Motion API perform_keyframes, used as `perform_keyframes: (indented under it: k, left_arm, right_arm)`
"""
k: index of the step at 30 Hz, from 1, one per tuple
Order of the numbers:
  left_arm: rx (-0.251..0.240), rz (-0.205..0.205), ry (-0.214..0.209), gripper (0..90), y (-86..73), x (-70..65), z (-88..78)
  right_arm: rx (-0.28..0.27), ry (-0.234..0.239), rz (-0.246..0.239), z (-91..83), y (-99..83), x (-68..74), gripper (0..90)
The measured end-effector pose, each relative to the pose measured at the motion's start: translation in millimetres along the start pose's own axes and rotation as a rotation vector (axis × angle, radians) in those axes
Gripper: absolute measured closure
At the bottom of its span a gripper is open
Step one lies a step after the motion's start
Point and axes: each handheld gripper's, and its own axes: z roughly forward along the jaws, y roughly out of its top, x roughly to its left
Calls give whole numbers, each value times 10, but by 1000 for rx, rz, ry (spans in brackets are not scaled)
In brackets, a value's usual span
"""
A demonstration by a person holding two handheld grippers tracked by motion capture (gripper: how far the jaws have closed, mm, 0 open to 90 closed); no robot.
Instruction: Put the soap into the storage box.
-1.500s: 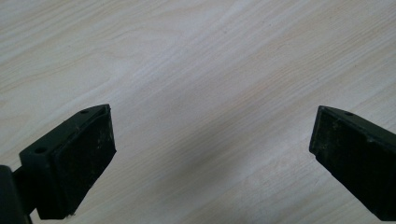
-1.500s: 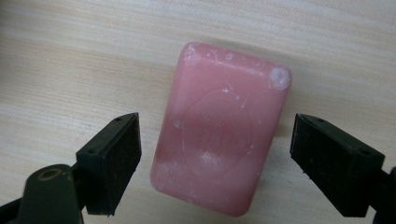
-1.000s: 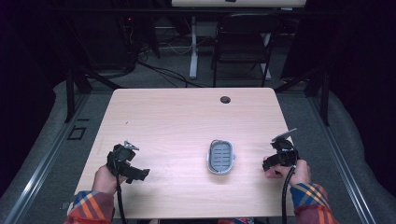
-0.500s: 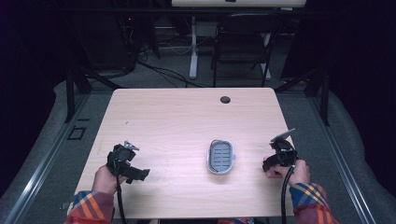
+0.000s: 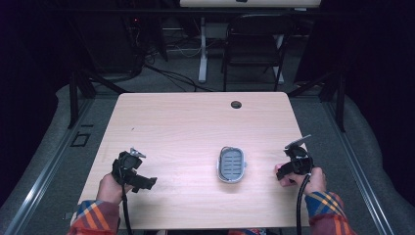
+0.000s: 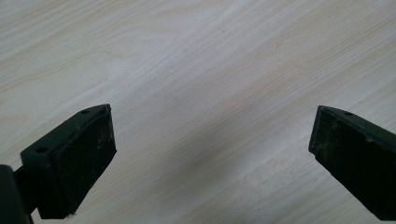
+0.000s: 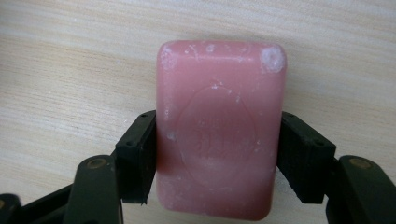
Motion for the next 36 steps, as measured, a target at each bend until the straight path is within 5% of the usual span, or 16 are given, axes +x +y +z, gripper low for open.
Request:
perform_keyframes:
  k: [21, 22, 23, 36]
  left_arm:
    - [-3, 22, 12, 4, -9, -16, -26]
    - [-5, 22, 12, 4, -10, -17, -26]
    - [-3, 23, 12, 4, -9, -18, -26]
    - [-5, 23, 10, 4, -7, -21, -21]
  right_arm:
    - [-15, 15, -67, -140, -7, 80, 363]
    - [14, 8, -97, -181, 11, 69, 363]
    - [-24, 26, -70, -172, -2, 79, 363]
    - [-42, 16, -84, -288, 61, 122, 363]
